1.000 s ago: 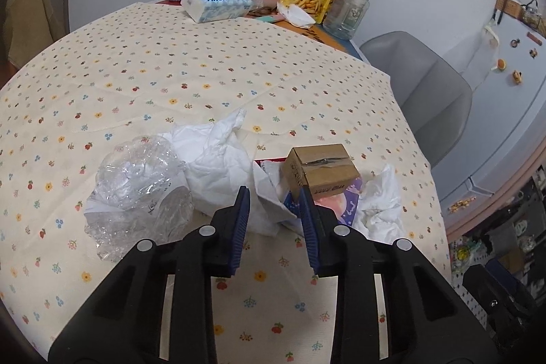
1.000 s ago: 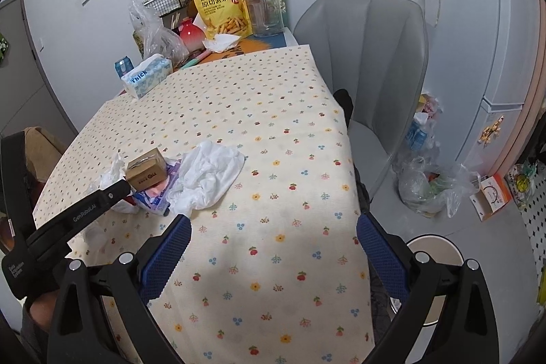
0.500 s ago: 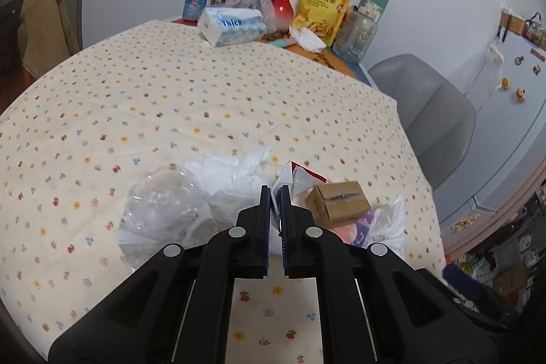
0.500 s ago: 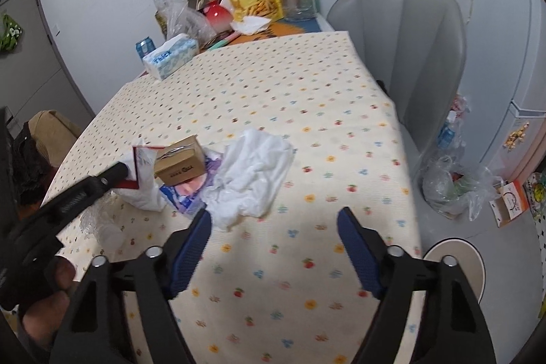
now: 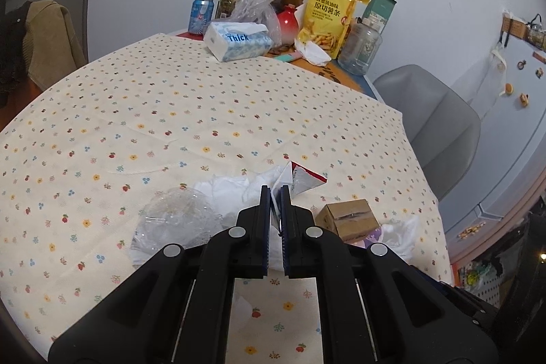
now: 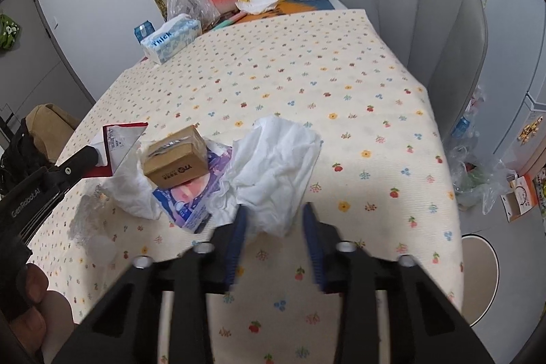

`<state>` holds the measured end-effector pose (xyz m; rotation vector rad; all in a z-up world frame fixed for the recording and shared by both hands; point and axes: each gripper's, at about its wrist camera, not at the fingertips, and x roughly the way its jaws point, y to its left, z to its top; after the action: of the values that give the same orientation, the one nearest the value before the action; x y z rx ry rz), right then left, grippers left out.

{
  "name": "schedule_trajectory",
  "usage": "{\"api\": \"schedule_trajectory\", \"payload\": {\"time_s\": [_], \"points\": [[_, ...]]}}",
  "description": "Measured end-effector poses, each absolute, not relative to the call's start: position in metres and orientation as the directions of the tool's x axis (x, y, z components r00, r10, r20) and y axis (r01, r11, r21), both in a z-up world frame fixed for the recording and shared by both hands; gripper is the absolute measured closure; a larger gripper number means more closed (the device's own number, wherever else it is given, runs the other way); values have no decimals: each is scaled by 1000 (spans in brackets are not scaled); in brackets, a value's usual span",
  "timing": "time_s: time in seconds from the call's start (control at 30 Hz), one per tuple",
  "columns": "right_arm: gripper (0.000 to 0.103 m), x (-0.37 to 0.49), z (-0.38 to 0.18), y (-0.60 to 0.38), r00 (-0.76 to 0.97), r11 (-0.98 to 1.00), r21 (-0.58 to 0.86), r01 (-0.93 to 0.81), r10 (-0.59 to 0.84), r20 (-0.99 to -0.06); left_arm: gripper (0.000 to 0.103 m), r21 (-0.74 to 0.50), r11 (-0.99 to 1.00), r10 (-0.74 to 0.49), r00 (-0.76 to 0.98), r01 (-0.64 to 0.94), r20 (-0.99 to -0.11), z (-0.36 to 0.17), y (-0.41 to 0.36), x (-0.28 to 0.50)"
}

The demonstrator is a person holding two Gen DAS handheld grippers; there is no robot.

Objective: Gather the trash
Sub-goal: 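Grasp the red-edged paper with the left tool while the right tool approaches the white tissue, then close the right tool on the crumpled white tissue, then carry the red-edged paper and white tissue in both tools over the white bin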

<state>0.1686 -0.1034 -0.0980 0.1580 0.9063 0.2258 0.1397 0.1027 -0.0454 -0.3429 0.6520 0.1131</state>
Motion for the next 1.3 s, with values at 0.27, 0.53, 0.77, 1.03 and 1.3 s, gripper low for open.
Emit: {"api": "schedule_trajectory", "payload": {"time_s": [0.27, 0.53, 0.77, 1.03, 1.3], "points": [[96, 151, -80, -114, 634, 964, 234, -128, 261, -728, 97, -269, 943, -2, 803, -197, -596, -38, 94, 134], [96, 126, -59, -140, 673, 970, 226, -89, 226, -705, 97, -256, 956, -26, 827, -144, -562, -18, 69, 120], [95, 104, -42, -176, 712, 977, 212, -28, 168, -682, 97, -248, 965, -71, 828, -83, -557, -11, 34, 116], [95, 82, -30, -226, 748, 973, 226, 53, 111, -654, 97, -211, 977, -122, 825, 3, -551, 0, -15, 116], [95, 60, -26, -284, 770, 962, 236, 136, 47, -637, 97, -173, 980, -179, 807, 97, -563, 1, -78, 118]]}}
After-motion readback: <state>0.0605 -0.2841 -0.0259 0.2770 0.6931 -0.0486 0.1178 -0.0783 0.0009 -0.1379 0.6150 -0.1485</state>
